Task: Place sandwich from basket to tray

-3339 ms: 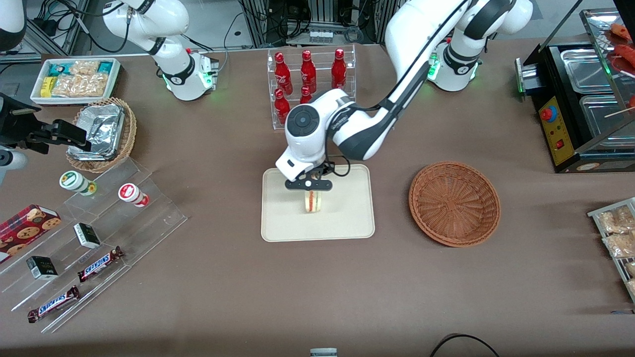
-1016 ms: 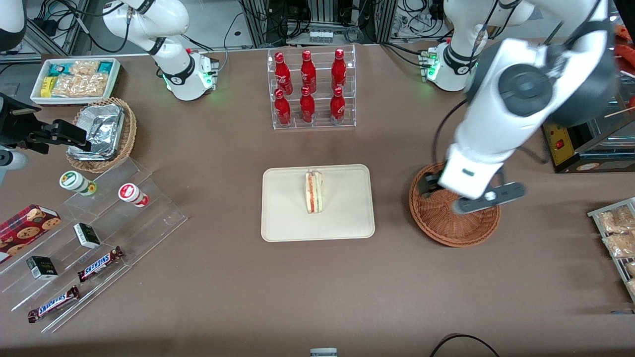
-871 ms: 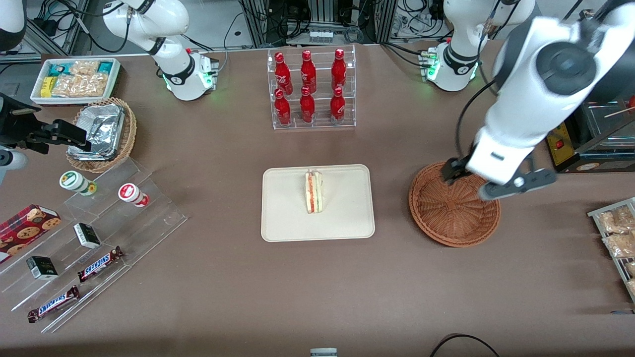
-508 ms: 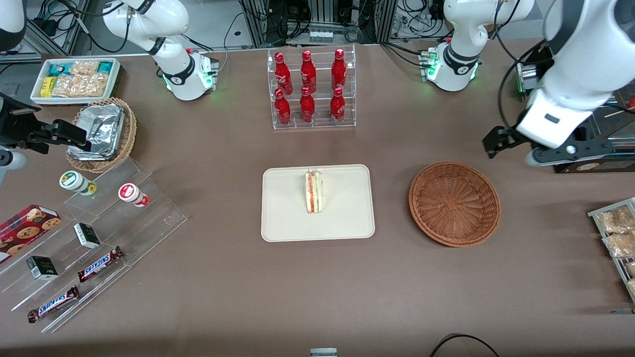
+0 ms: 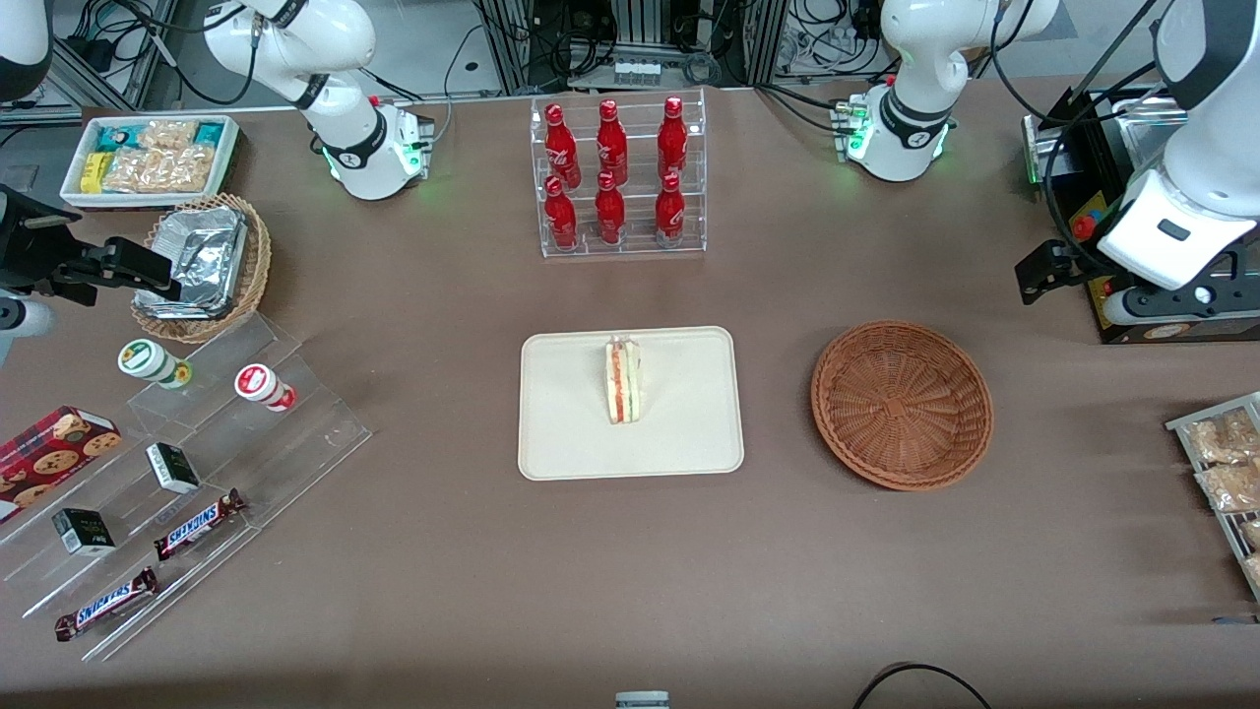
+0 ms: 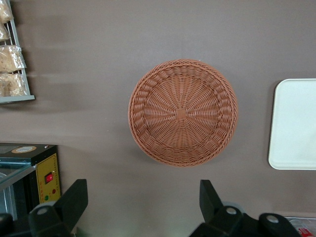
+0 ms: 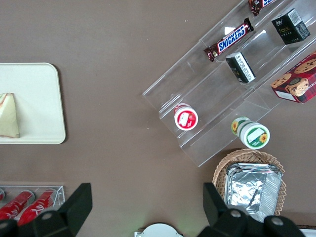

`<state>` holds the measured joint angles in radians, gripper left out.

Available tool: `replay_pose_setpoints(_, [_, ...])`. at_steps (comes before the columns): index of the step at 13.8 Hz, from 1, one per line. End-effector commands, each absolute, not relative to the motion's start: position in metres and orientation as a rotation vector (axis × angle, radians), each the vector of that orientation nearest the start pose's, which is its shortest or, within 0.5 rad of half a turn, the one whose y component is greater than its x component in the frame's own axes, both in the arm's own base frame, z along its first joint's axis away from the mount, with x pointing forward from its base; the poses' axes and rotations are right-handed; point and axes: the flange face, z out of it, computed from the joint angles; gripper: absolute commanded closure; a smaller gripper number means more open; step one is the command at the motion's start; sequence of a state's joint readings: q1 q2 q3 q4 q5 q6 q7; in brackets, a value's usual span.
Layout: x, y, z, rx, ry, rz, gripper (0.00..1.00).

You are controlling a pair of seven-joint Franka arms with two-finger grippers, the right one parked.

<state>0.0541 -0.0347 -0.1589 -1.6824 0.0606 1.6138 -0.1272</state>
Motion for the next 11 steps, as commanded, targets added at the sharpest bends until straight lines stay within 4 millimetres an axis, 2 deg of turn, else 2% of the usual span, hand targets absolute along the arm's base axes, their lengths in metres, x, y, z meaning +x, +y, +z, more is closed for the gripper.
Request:
replay_pose_setpoints(1, [0.561, -0.057, 0.600, -3.087, 0.013, 0.029, 0.00])
replay_pose_setpoints(3, [0.573, -0.054, 0.607, -3.094, -0.001, 0.009, 0.00])
replay_pose_setpoints(7, [0.567, -0.037, 0.608, -3.100, 0.085, 0.071, 0.00])
replay_pose_setpoints(11, [0.567, -0.036, 0.610, -3.103, 0.076, 0.067, 0.00])
